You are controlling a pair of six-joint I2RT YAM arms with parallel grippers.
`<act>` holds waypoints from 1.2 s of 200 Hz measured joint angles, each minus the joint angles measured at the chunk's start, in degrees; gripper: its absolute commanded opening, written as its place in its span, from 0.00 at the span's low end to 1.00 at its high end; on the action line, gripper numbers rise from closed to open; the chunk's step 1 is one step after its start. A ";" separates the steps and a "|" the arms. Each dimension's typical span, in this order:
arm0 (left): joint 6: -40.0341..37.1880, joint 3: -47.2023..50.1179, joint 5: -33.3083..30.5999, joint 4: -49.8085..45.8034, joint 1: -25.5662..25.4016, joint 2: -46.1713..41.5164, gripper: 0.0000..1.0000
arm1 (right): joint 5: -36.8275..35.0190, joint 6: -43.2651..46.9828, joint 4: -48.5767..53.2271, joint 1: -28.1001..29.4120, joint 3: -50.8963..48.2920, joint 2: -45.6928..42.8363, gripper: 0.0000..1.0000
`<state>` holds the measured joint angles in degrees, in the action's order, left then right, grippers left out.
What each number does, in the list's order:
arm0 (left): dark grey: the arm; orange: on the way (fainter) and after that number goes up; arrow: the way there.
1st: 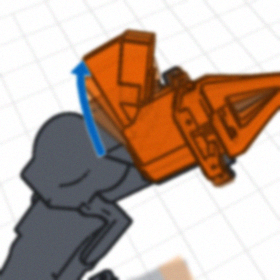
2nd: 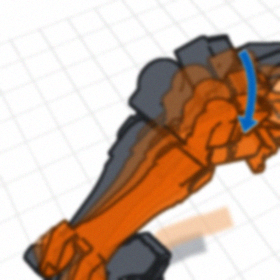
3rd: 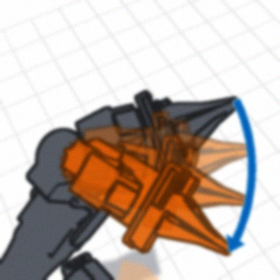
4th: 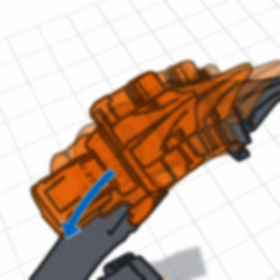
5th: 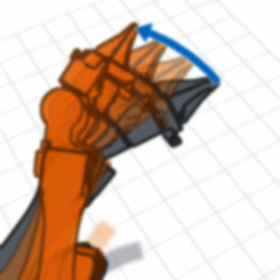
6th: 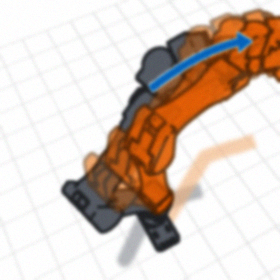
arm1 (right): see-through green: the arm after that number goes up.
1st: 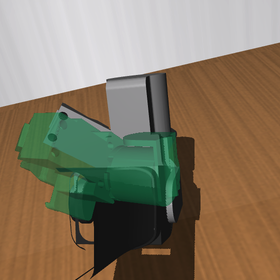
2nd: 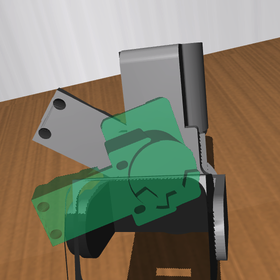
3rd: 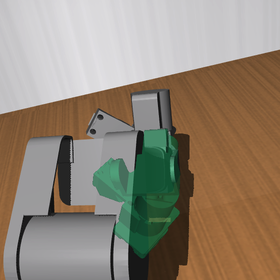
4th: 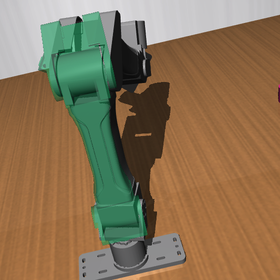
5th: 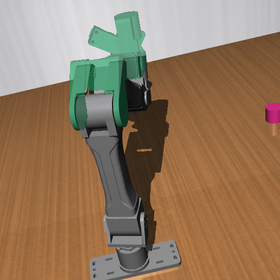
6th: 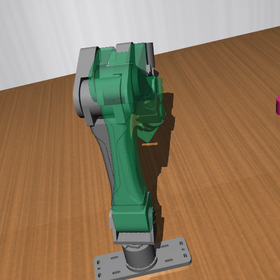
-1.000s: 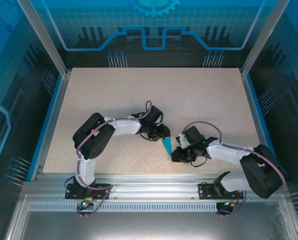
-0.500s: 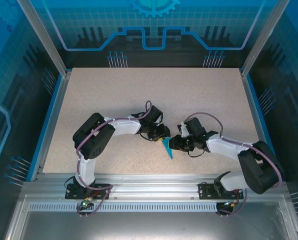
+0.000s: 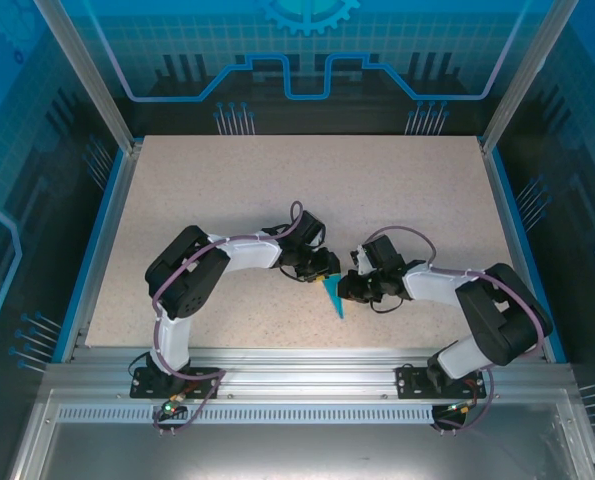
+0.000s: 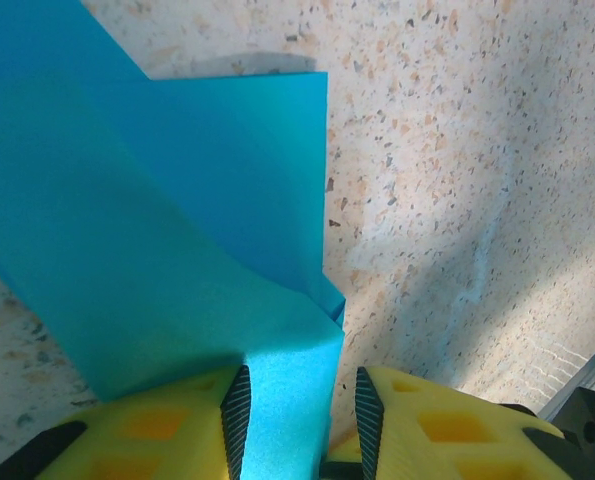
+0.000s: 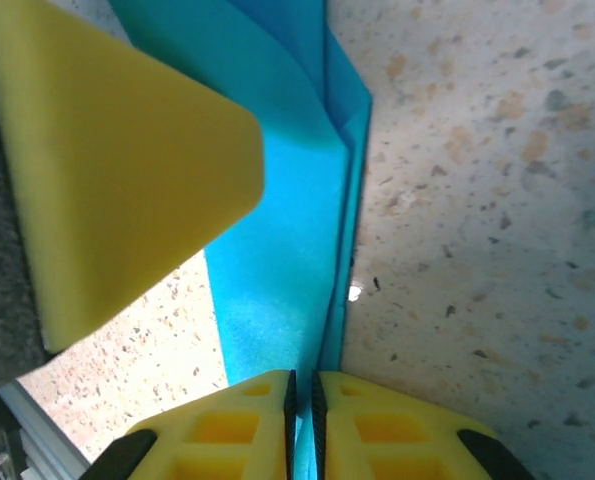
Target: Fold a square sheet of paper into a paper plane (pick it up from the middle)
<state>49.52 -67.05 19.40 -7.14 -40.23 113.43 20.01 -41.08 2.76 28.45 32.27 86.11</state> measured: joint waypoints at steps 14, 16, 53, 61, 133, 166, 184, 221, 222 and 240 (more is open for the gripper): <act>0.02 0.00 0.00 0.00 0.00 0.00 0.38 | -1.49 0.33 1.27 0.00 0.15 -0.57 0.19; 0.02 0.00 0.00 0.00 0.00 0.00 0.38 | -1.57 0.42 1.49 0.00 0.15 -0.70 0.19; 0.02 0.00 0.00 0.00 0.00 0.00 0.38 | -1.97 0.52 2.64 -0.02 -0.17 -6.78 0.13; 0.02 0.00 0.00 0.00 0.00 0.00 0.38 | -1.20 0.20 1.55 0.00 -0.52 -7.98 0.11; 0.04 0.00 0.02 0.07 0.00 0.00 0.38 | 3.21 -3.17 -7.28 0.02 -1.70 -2.38 0.05; 0.04 0.00 0.02 0.09 0.00 0.00 0.39 | 2.12 -3.41 -7.61 0.02 -2.01 0.42 0.03; 0.04 -0.04 0.04 0.11 0.00 0.00 0.40 | 1.31 -2.75 -7.13 -0.02 -1.86 1.88 0.00; -0.37 -1.36 0.02 -0.35 0.13 -0.26 0.47 | 1.77 -0.87 -6.54 0.00 -0.28 3.72 0.00; -0.35 -1.38 0.02 -0.35 0.13 -0.28 0.47 | 1.79 -0.87 -6.54 0.00 -0.24 3.78 0.00; -0.76 -1.51 -0.02 -0.52 0.55 -1.68 0.50 | 1.99 -0.26 -6.25 0.00 0.33 4.28 0.00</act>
<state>48.75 -68.55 19.38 -7.66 -39.68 111.74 22.00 -41.34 -3.49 28.45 32.60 90.39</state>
